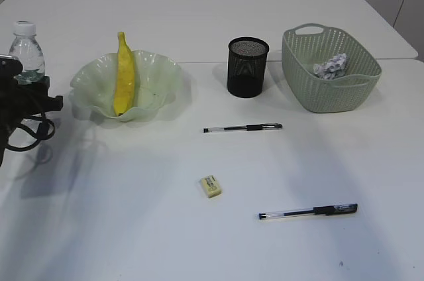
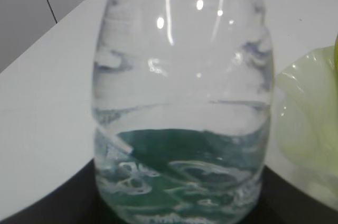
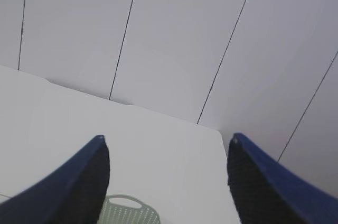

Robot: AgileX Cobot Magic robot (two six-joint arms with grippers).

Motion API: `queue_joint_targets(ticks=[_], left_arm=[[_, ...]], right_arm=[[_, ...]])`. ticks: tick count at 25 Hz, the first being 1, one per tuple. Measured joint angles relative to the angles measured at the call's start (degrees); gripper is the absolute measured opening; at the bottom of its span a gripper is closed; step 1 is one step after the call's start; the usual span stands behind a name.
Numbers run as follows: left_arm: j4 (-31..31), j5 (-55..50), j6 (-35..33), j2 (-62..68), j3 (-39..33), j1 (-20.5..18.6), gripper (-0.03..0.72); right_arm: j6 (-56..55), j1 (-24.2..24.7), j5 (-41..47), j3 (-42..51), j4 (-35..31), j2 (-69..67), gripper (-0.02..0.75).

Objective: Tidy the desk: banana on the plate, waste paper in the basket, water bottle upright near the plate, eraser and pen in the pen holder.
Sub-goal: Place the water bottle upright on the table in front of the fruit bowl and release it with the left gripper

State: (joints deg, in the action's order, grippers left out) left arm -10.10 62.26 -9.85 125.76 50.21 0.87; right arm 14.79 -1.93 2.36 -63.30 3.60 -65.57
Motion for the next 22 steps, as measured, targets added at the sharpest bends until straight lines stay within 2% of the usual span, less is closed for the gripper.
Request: queue_joint_targets(ticks=[22], left_arm=[[-0.2, 0.0, 1.3, 0.0, 0.0, 0.0, 0.414]], right_arm=[[0.0, 0.0, -1.4, 0.0, 0.0, 0.0, 0.519]])
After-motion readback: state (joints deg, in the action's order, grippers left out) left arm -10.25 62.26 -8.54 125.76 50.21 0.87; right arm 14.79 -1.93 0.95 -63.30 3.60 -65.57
